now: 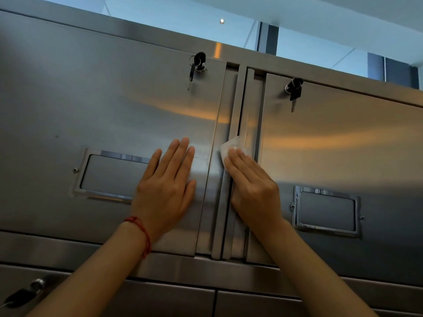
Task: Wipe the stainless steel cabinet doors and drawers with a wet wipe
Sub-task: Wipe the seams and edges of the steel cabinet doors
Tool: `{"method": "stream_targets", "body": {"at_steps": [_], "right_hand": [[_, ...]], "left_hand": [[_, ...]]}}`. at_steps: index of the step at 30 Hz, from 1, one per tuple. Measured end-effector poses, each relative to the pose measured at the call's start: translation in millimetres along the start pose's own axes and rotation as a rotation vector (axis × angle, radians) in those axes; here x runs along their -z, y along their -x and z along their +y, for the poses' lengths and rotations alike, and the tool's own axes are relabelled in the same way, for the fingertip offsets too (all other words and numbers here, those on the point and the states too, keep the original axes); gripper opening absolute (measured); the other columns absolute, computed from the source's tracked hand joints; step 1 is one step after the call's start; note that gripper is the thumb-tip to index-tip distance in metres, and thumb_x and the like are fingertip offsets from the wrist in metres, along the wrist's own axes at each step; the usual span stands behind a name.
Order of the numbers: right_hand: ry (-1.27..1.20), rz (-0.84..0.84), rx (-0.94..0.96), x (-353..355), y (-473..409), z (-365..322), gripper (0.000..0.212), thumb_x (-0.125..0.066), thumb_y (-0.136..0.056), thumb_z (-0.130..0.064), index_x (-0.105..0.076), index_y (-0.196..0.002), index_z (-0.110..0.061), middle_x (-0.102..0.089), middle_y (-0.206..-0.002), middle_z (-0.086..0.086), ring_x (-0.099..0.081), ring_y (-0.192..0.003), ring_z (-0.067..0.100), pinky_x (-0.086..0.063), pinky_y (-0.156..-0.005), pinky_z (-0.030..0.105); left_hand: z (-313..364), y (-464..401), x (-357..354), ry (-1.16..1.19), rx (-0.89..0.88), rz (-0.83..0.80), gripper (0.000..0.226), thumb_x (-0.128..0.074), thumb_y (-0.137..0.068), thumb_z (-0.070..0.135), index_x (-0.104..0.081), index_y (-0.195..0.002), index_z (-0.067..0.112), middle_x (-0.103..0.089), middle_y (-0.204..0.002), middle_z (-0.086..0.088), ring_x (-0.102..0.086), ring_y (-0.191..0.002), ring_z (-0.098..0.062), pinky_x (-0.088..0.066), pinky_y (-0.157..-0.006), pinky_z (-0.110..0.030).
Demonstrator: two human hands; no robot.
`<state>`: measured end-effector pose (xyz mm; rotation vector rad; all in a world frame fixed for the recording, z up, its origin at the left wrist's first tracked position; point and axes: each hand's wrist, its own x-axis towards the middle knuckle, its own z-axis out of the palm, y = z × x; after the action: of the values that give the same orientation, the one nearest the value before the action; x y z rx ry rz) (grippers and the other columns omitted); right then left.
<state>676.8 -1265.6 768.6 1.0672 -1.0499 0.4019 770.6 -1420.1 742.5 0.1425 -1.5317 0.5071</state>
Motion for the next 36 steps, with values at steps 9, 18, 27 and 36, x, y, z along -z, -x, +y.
{"method": "stream_targets", "body": {"at_steps": [9,18,27,36], "right_hand": [[-0.002,-0.053,0.019,6,28,-10,0.045,-0.079,-0.065,0.010,-0.065,-0.107,0.005,-0.062,-0.114,0.024,-0.059,-0.110,0.034,-0.048,-0.093,0.045],[-0.024,-0.053,0.068,11,53,-20,0.035,-0.069,-0.074,-0.001,-0.065,-0.108,0.003,-0.062,-0.116,0.021,-0.058,-0.112,0.031,-0.049,-0.094,0.043],[-0.017,-0.069,0.136,18,71,-25,0.027,-0.059,-0.082,-0.005,-0.066,-0.107,0.002,-0.063,-0.115,0.021,-0.058,-0.112,0.031,-0.048,-0.094,0.042],[0.011,-0.082,0.163,20,67,-22,0.027,-0.057,-0.084,-0.005,-0.066,-0.108,0.001,-0.062,-0.116,0.020,-0.058,-0.113,0.030,-0.046,-0.096,0.042]], "left_hand": [[1,0,1,-0.002,-0.003,-0.009,0.055,-0.030,-0.094,0.030,-0.041,-0.137,-0.003,-0.037,-0.145,-0.022,-0.034,-0.135,-0.034,-0.030,-0.109,-0.051],[1,0,0,0.009,0.000,-0.001,0.056,-0.030,-0.094,0.030,-0.040,-0.138,-0.003,-0.036,-0.145,-0.022,-0.033,-0.135,-0.033,-0.030,-0.109,-0.050],[-1,1,0,0.013,0.000,-0.019,0.056,-0.029,-0.095,0.030,-0.036,-0.140,-0.003,-0.033,-0.147,-0.022,-0.030,-0.137,-0.033,-0.028,-0.110,-0.050],[1,0,2,0.029,0.001,-0.027,0.056,-0.029,-0.095,0.029,-0.037,-0.139,-0.004,-0.033,-0.146,-0.022,-0.030,-0.137,-0.034,-0.029,-0.110,-0.052]]}}
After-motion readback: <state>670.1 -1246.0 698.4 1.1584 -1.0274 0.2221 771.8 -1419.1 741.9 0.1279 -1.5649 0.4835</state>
